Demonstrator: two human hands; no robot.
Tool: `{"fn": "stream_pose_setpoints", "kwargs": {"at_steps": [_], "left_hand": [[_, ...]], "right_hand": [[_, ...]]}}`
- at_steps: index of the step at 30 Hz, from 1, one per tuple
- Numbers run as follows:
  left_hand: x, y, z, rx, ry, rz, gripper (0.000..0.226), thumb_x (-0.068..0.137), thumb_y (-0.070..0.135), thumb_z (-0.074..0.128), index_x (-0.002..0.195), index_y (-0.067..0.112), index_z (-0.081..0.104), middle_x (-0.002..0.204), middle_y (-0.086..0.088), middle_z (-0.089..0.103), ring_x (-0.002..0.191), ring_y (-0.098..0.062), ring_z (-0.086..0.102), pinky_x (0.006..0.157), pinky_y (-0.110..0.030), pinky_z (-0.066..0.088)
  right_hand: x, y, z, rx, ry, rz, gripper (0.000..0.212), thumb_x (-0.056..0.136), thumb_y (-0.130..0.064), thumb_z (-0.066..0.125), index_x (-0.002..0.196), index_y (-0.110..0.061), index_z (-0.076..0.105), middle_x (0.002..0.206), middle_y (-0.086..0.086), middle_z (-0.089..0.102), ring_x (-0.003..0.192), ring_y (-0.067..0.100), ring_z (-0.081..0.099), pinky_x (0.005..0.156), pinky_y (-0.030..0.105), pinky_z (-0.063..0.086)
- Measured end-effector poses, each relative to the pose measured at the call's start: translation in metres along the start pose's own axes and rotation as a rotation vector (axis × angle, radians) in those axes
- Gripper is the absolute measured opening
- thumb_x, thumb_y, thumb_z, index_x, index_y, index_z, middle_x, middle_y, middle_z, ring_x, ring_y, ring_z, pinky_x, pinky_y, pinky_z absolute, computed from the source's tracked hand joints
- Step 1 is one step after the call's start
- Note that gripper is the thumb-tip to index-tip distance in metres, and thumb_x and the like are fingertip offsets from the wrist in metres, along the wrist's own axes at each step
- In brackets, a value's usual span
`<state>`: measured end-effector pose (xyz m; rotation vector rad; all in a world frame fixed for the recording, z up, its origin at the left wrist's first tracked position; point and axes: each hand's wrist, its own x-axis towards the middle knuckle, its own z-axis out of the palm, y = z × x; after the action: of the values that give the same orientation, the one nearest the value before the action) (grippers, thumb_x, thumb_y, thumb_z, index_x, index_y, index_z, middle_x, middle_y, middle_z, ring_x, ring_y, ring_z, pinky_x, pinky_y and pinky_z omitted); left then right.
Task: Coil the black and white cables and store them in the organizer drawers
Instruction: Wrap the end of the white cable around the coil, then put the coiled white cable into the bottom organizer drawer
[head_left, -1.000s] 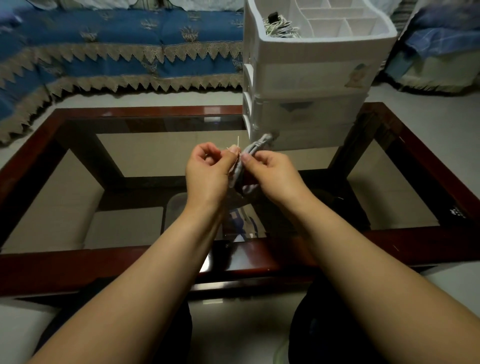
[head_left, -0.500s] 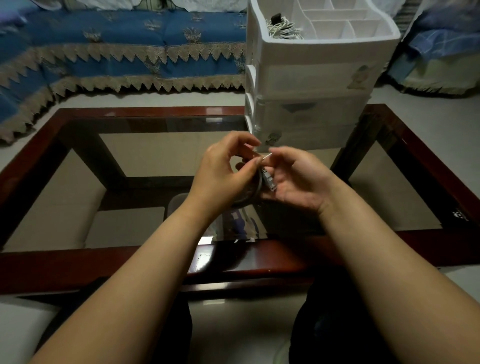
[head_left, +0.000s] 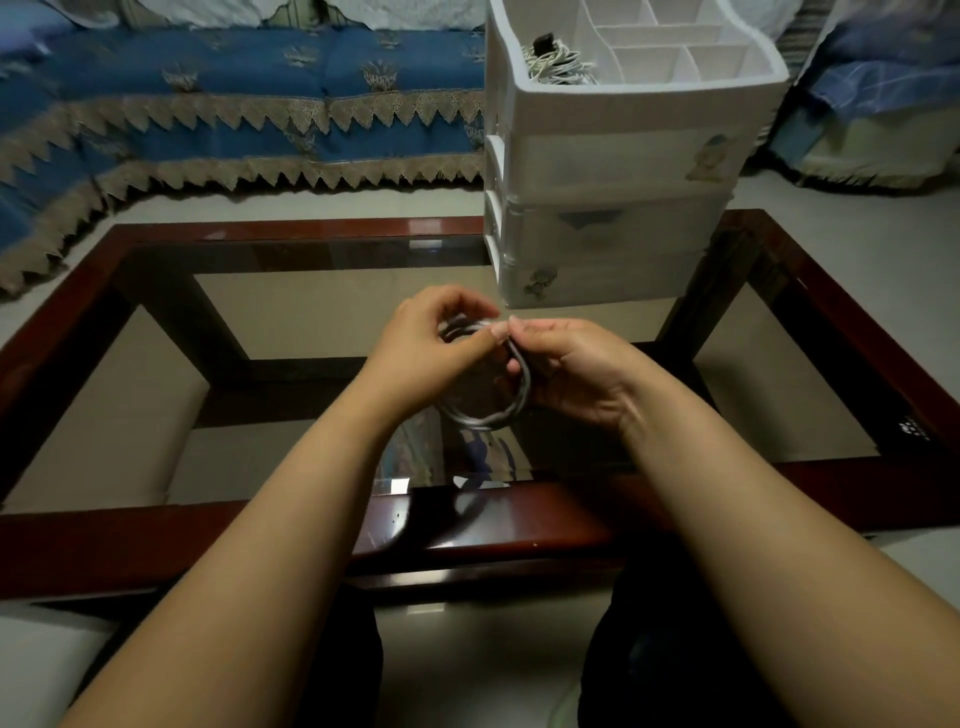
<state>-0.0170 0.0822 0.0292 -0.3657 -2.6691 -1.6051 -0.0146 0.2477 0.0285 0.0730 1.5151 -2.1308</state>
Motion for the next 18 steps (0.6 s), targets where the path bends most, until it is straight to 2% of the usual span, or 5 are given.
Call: {"fn": "stream_pose_setpoints", "kwargs": {"at_steps": [3,8,10,13,18], "left_hand": [[0.003,-0.002,-0.005,-0.271,-0.142,-0.178,0.008,0.081,0.018,0.073,0.087,0.019,0.069,0.093,-0.007,0.072,0.092,-0.025,0.069,0.085,-0.038,0.056],[0.014,-0.011,0.001,-0.307,-0.193,-0.220,0.020,0.084,0.010,0.068,0.101,0.021,0.066,0.093,-0.003,0.063,0.079,-0.012,0.062,0.064,-0.024,0.052],[0.014,-0.016,0.008,-0.200,-0.172,-0.218,0.016,0.089,0.020,0.065,0.105,0.025,0.064,0.097,-0.003,0.063,0.083,-0.014,0.063,0.064,-0.028,0.053],[0.017,-0.019,0.023,0.191,-0.177,-0.145,0.019,0.094,0.038,0.055,0.083,0.024,0.061,0.076,0.000,0.064,0.072,-0.016,0.060,0.063,-0.033,0.048],[0.039,-0.011,0.033,0.455,-0.066,-0.001,0.028,0.098,0.041,0.044,0.074,0.027,0.047,0.070,0.007,0.052,0.065,-0.009,0.048,0.053,-0.026,0.030]], "right_hand": [[0.004,0.004,-0.006,0.031,-0.028,0.076,0.015,0.093,-0.010,0.050,0.094,-0.005,0.065,0.072,0.003,0.063,0.060,0.007,0.053,0.065,0.021,0.050],[0.008,0.003,-0.014,-0.095,0.035,0.063,0.021,0.097,-0.010,0.046,0.099,0.002,0.064,0.065,0.002,0.066,0.058,0.008,0.052,0.059,0.016,0.047],[0.012,0.001,-0.018,-0.166,0.059,0.049,0.025,0.098,-0.014,0.045,0.102,0.004,0.063,0.064,0.000,0.065,0.055,0.008,0.049,0.059,0.018,0.045],[0.017,-0.003,-0.027,-0.310,0.102,0.043,0.032,0.099,-0.021,0.045,0.106,0.006,0.062,0.070,0.002,0.067,0.058,0.010,0.053,0.060,0.021,0.047],[0.036,-0.021,-0.063,-0.221,0.477,-0.024,0.035,0.094,-0.041,0.054,0.105,-0.009,0.062,0.113,0.006,0.065,0.098,0.021,0.064,0.084,0.036,0.053]]}}
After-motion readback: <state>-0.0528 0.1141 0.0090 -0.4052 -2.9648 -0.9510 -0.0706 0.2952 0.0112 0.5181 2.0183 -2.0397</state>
